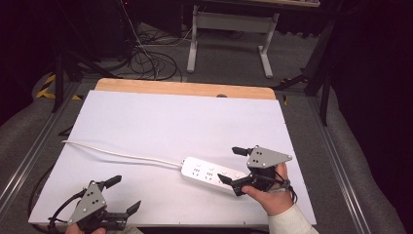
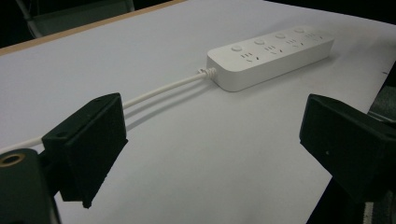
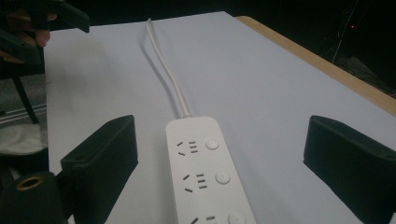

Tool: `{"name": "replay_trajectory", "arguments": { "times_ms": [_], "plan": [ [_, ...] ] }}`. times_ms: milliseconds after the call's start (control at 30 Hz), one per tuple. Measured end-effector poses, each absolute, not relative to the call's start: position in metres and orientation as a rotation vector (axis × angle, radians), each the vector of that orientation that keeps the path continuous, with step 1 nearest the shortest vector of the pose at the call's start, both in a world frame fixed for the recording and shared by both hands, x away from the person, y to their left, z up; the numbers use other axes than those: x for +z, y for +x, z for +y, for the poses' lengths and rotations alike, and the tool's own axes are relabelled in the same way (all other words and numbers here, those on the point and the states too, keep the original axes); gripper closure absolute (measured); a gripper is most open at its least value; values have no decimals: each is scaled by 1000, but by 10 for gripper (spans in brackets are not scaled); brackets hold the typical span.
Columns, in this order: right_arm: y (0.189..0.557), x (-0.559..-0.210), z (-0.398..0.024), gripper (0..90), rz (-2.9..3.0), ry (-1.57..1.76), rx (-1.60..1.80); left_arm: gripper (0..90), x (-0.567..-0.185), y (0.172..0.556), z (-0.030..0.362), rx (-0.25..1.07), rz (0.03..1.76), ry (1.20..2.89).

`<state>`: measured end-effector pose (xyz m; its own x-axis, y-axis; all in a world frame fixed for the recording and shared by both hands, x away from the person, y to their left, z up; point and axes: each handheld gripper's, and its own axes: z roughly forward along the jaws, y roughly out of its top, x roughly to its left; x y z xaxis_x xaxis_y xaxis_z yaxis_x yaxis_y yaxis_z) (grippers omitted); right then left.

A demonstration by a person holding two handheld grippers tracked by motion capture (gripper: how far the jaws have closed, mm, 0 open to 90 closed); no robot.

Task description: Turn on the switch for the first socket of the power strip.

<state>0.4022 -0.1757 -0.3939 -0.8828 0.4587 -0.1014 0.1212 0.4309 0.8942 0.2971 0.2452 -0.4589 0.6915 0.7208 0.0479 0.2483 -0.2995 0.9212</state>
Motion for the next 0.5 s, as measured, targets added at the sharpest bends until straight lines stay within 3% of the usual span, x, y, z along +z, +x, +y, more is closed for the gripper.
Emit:
{"name": "replay_trajectory", "arguments": {
  "times_ms": [500],
  "plan": [
    [414,-388,-156,108,2410,476,1405,79,-459,297,246,572,761,1866]
  ]
}}
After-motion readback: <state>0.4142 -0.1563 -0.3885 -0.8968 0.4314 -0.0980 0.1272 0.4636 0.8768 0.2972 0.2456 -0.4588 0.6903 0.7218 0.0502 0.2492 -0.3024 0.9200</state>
